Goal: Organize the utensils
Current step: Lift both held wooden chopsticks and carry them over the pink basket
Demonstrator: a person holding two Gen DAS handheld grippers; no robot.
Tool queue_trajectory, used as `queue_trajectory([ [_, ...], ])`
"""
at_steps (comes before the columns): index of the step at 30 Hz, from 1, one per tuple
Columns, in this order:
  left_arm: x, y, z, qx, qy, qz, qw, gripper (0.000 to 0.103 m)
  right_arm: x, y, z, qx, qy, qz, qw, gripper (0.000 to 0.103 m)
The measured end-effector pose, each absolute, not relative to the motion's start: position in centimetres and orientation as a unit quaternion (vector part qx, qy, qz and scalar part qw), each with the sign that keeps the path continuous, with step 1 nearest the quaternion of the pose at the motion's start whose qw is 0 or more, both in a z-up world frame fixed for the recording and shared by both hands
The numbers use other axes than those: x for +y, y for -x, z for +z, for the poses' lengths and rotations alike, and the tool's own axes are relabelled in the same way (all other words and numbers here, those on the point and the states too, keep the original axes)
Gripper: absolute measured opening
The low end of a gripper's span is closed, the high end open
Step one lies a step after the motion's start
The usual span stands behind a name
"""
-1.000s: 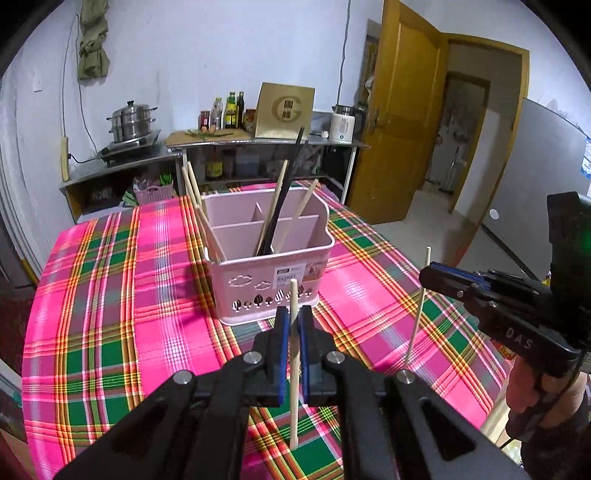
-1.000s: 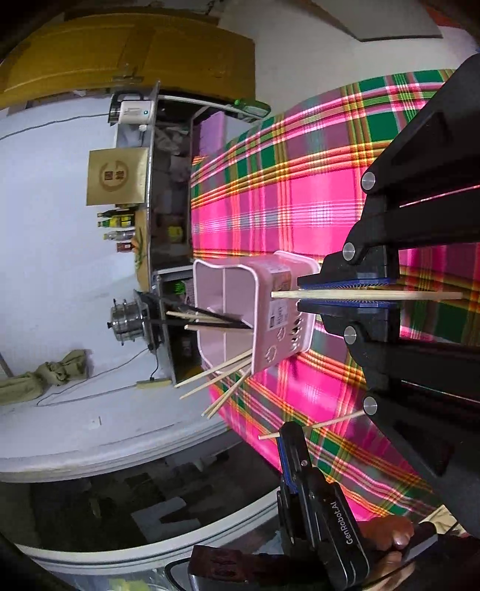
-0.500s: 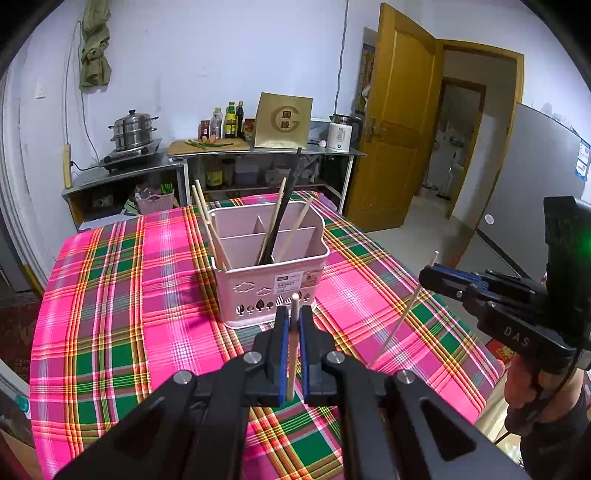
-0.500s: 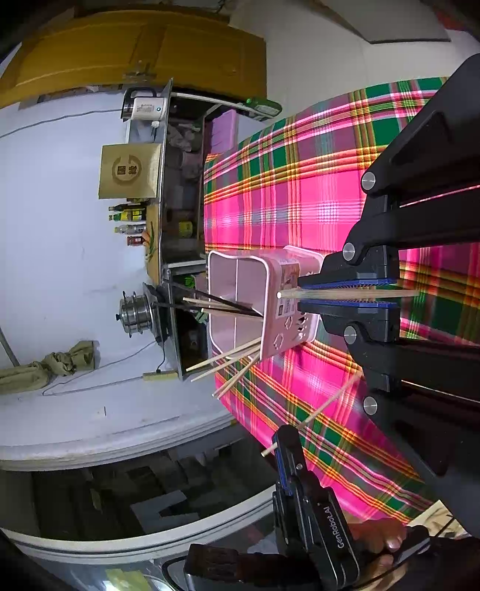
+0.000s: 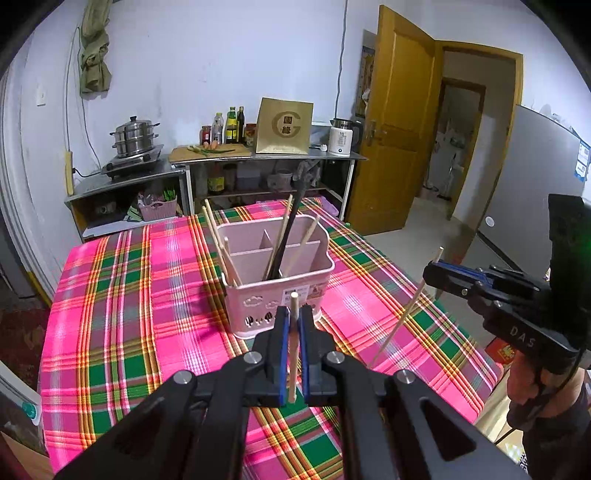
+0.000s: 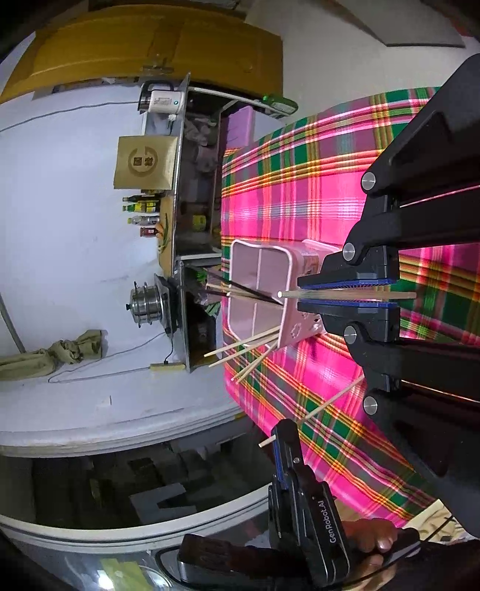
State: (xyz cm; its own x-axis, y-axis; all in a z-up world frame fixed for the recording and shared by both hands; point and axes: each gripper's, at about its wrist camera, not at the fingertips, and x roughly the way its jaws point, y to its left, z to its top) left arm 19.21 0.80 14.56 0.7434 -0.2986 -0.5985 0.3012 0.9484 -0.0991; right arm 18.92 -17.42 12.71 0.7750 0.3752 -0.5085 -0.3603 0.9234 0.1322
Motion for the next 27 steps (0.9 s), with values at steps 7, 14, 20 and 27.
queue_trajectory([
  [7,1.3,-20.3,17.0,0.309,-0.001,-0.161,0.937,0.006,-16.7,-20.1,14.8,0.249,-0.011,0.202,0.947,0.005],
  [14,1.5,-21.7,19.9,0.291,0.001,-0.160,0.943,0.006,-15.6,-21.6,17.3,0.224,-0.021,0.218,0.950,0.005],
  [20,1.4,-23.6,21.5,0.283,-0.004,-0.155,0.946,0.006,-14.5,-23.1,19.3,0.202,-0.021,0.225,0.953,0.005],
  [27,1.4,-26.0,22.7,0.270,-0.005,-0.154,0.950,0.006,-13.9,-25.2,20.4,0.187,-0.027,0.227,0.955,0.005],
])
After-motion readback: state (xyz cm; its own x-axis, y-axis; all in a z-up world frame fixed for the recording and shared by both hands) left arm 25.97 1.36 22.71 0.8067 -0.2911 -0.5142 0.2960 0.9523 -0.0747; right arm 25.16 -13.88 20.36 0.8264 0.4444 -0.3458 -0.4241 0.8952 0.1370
